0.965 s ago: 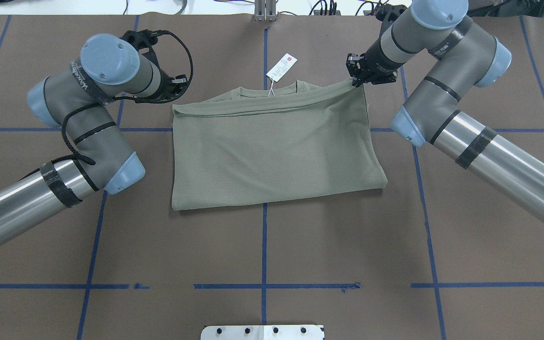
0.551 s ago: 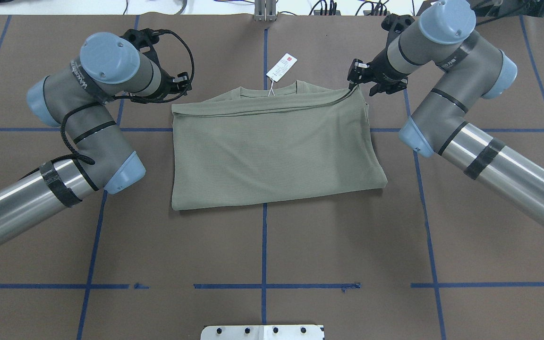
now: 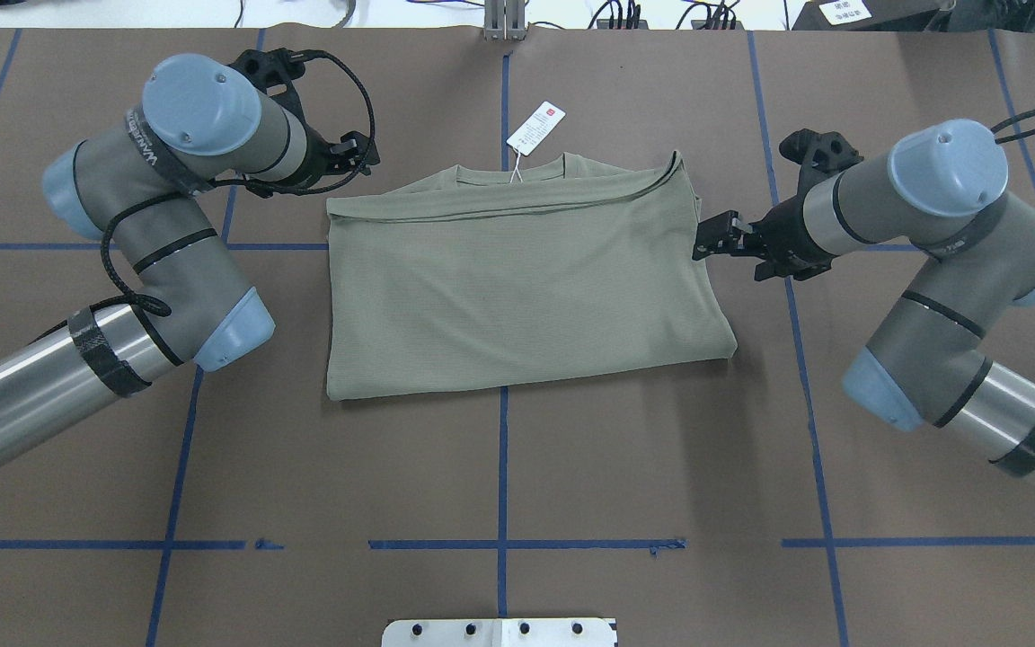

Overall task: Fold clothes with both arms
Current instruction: 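Release the hem at the collar and draw both grippers back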

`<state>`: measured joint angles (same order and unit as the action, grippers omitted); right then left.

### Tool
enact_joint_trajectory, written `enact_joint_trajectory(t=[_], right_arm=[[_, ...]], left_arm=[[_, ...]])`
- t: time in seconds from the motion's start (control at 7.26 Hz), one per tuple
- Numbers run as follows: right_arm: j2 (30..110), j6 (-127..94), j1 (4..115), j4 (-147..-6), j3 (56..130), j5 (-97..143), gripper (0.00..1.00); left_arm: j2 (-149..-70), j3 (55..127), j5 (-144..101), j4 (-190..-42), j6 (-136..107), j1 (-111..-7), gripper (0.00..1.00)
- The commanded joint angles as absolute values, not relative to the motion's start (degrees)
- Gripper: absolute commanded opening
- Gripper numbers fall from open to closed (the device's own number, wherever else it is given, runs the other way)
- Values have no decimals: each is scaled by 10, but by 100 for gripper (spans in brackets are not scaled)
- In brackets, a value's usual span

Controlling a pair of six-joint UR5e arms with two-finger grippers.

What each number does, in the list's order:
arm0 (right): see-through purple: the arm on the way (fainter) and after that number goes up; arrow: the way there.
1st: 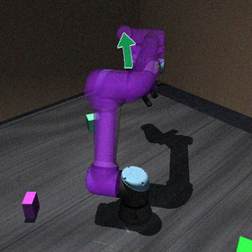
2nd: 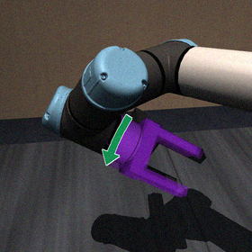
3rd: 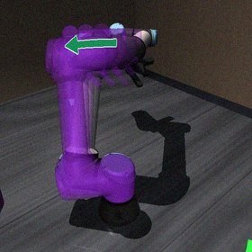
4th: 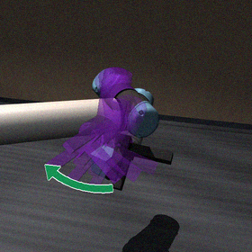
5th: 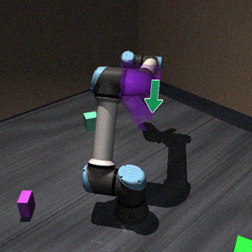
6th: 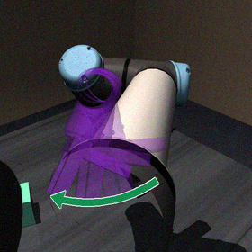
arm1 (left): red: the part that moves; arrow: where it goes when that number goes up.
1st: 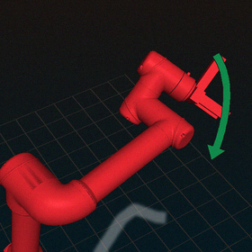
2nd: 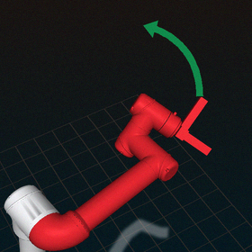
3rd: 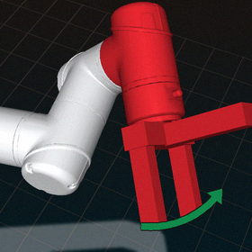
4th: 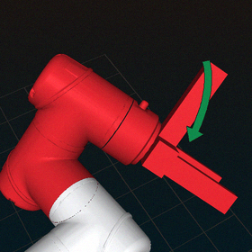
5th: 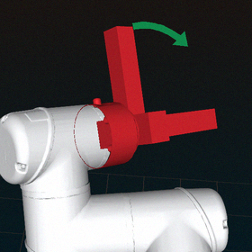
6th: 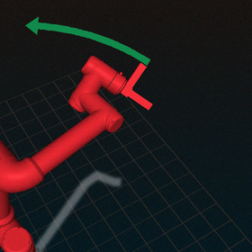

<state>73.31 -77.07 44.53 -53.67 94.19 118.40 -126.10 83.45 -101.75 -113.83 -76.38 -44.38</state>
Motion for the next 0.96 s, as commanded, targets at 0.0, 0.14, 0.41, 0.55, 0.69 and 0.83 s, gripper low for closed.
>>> enact_joint_trajectory(t=[0.0, 0.14, 0.41, 0.55, 0.69, 0.83], right_arm=[[747, -779, 384, -541, 948, 1141, 99], [743, -778, 371, -568, 948, 1138, 93], [743, -778, 372, -580, 951, 1142, 74], [744, -778, 374, -580, 953, 1143, 48], [745, -778, 374, -580, 954, 1144, 21], [747, -778, 375, -580, 954, 1143, 0]], left_arm=[[-1259, 838, -1018, -1138, -764, -444, 100], [-1258, 838, -1018, -1138, -765, -443, 100], [-1259, 838, -1019, -1139, -765, -443, 100], [-1258, 838, -1019, -1139, -765, -443, 100], [-1259, 838, -1019, -1139, -765, -443, 100], [-1259, 838, -1020, -1139, -765, -443, 100]])
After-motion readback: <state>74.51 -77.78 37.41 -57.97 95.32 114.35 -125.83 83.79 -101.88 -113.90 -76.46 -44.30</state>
